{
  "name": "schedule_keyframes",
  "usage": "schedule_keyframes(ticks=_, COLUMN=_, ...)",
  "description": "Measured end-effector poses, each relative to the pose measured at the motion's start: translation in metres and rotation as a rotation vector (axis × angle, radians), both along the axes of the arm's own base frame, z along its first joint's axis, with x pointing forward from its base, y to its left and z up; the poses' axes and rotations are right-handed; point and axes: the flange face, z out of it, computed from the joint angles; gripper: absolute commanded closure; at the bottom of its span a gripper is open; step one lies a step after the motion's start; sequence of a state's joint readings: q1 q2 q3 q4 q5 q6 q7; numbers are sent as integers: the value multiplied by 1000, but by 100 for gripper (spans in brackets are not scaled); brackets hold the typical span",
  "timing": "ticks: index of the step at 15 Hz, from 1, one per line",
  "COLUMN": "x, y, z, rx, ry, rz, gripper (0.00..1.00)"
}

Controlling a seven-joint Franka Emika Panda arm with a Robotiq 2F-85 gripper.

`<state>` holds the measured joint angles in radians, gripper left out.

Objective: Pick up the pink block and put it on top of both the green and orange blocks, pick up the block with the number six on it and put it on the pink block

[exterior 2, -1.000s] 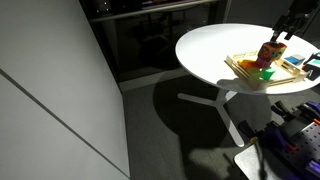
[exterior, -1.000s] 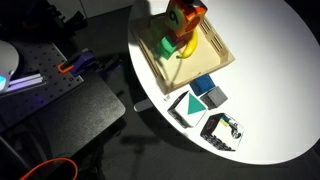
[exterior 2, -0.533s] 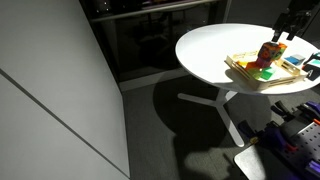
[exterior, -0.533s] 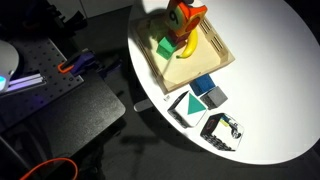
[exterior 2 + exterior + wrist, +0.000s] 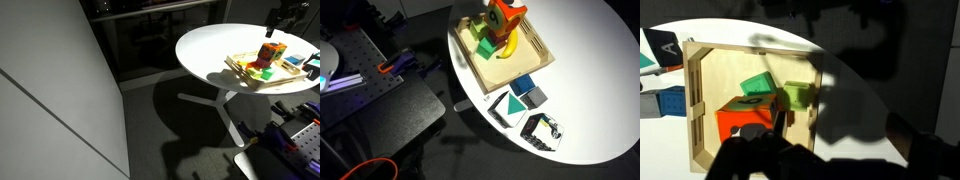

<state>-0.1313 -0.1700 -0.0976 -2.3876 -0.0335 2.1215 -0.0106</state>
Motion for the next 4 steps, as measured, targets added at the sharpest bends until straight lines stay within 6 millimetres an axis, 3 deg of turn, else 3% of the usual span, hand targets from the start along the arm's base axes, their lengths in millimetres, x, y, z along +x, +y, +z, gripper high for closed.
schedule_keyframes(ticks=4, x=0, y=7, z=3, rx=-8, ry=-5, rz=0, gripper=0)
